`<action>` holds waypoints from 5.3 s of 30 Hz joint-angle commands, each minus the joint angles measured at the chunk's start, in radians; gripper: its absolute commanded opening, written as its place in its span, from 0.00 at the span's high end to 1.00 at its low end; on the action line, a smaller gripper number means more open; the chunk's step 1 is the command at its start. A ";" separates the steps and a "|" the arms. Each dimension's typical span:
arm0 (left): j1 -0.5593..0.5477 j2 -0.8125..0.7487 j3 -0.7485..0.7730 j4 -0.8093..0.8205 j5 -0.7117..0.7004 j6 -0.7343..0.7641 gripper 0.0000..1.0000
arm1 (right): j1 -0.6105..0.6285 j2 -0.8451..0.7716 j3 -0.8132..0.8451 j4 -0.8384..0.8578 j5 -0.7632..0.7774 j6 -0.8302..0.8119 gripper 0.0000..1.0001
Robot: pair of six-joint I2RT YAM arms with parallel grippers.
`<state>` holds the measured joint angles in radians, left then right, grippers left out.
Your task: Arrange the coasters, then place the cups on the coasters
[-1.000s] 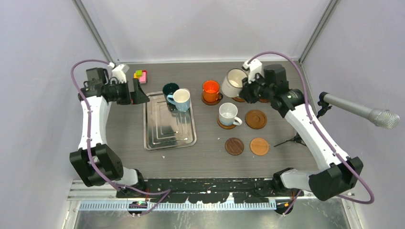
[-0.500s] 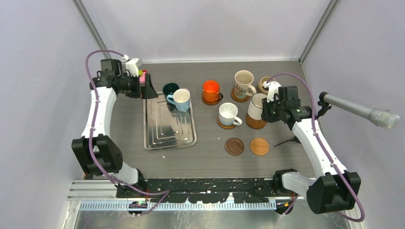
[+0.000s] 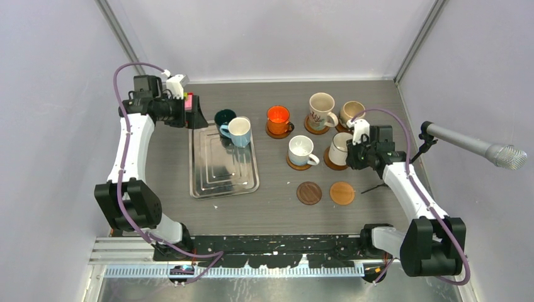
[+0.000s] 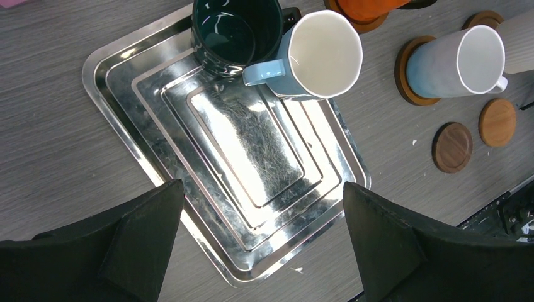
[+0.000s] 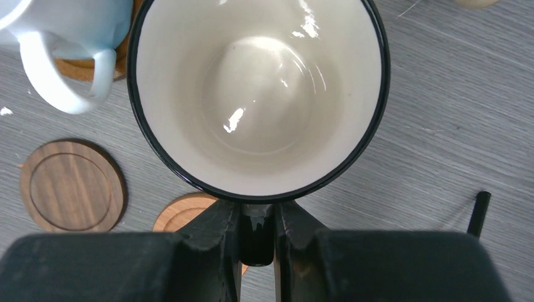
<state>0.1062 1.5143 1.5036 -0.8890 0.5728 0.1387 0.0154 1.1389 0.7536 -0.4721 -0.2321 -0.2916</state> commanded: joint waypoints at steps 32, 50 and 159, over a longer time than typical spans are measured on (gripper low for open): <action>-0.032 0.028 0.063 0.002 -0.048 -0.015 0.00 | -0.042 0.058 -0.091 0.290 -0.063 -0.085 0.93; -0.044 0.065 0.092 -0.017 -0.042 0.044 0.00 | -0.050 0.014 -0.013 0.042 -0.102 -0.239 0.52; -0.244 0.437 0.286 -0.054 -0.211 0.122 0.62 | 0.108 0.172 0.506 -0.308 -0.209 -0.029 0.25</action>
<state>-0.1310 1.9980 1.7878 -0.9371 0.3492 0.2481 0.1158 1.3014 1.2331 -0.8165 -0.4324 -0.3355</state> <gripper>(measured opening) 0.364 0.752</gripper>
